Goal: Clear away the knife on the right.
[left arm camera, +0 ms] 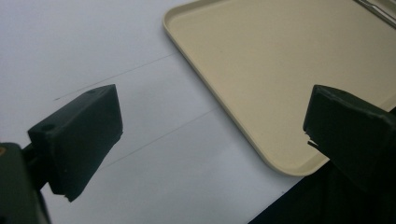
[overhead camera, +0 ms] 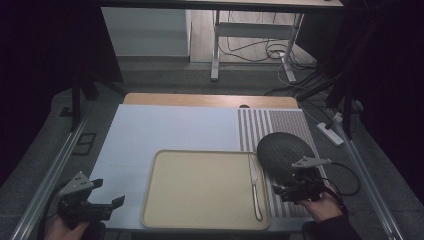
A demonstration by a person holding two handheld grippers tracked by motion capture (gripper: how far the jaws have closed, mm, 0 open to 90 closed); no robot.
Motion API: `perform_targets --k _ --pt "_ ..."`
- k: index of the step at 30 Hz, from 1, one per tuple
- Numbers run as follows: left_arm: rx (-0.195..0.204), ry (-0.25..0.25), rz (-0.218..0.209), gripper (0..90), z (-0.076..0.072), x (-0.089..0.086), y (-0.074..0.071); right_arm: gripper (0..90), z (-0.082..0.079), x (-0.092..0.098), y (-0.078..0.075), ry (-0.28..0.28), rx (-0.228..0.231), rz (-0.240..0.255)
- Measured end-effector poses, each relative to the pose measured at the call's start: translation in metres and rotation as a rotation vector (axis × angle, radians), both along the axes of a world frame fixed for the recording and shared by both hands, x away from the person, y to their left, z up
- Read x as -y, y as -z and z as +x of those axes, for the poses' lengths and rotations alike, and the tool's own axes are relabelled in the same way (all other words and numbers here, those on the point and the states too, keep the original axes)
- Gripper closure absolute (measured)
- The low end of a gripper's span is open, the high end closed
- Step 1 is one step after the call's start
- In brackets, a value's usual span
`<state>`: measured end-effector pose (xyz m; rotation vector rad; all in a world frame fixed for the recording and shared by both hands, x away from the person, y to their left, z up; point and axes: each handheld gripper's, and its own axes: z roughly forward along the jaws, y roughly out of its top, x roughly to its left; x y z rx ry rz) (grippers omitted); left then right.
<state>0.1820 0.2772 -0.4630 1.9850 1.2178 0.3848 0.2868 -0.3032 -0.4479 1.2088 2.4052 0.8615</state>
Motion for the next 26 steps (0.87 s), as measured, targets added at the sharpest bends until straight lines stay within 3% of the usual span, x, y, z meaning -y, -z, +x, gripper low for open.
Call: perform_targets --k 10,18,26 --pt "0.001 -0.001 0.000 4.1 0.000 0.000 0.000 0.0 -0.018 0.013 -0.003 0.051 0.037 0.011" --pt "0.000 -0.002 -0.003 4.0 -0.001 -0.001 0.000 0.0 -0.026 0.023 -0.006 0.088 0.034 0.050" --pt "0.001 -0.001 -0.003 4.1 0.000 0.000 0.000 0.0 -0.029 0.026 -0.007 0.099 0.032 0.051"
